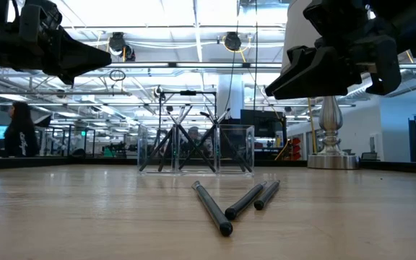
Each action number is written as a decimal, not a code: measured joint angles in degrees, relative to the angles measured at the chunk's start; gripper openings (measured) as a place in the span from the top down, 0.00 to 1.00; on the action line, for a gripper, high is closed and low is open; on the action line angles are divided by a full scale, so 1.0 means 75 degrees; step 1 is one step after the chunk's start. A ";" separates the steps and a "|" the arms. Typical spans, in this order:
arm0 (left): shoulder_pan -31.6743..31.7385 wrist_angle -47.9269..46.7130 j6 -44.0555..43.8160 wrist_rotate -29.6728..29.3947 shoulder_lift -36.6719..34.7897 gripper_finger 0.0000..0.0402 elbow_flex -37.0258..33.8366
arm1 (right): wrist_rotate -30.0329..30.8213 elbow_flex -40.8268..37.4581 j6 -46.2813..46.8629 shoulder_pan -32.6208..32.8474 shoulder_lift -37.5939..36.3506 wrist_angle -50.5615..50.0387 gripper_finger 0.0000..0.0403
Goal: Pick & Place Makeup Supplies
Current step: Put the makeup brush into the transparent organizer
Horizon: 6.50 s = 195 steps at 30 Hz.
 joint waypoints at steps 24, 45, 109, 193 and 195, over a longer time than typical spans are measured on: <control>0.0000 -0.0043 -0.0365 0.0060 0.0000 0.78 0.0000 | -0.1364 0.0000 0.0235 -0.0532 0.0000 -0.0680 0.71; 0.0000 -0.0060 -0.0465 0.0056 0.0000 0.78 0.0000 | -0.1893 0.0422 0.0690 -0.0395 0.0143 -0.0329 0.71; 0.0000 -0.0396 -0.0571 0.0006 0.0000 0.78 0.0000 | -0.4331 0.1145 0.0052 -0.1348 0.2973 -0.1091 0.80; 0.0003 -0.0449 -0.0775 0.0017 0.0000 0.78 0.0000 | -0.2270 0.1818 -0.0333 -0.0698 0.1274 -0.1992 1.00; 0.0000 -0.0452 -0.0775 0.0017 0.0000 0.78 0.0000 | -0.2162 0.1896 -0.0350 -0.0698 0.1274 -0.1999 1.00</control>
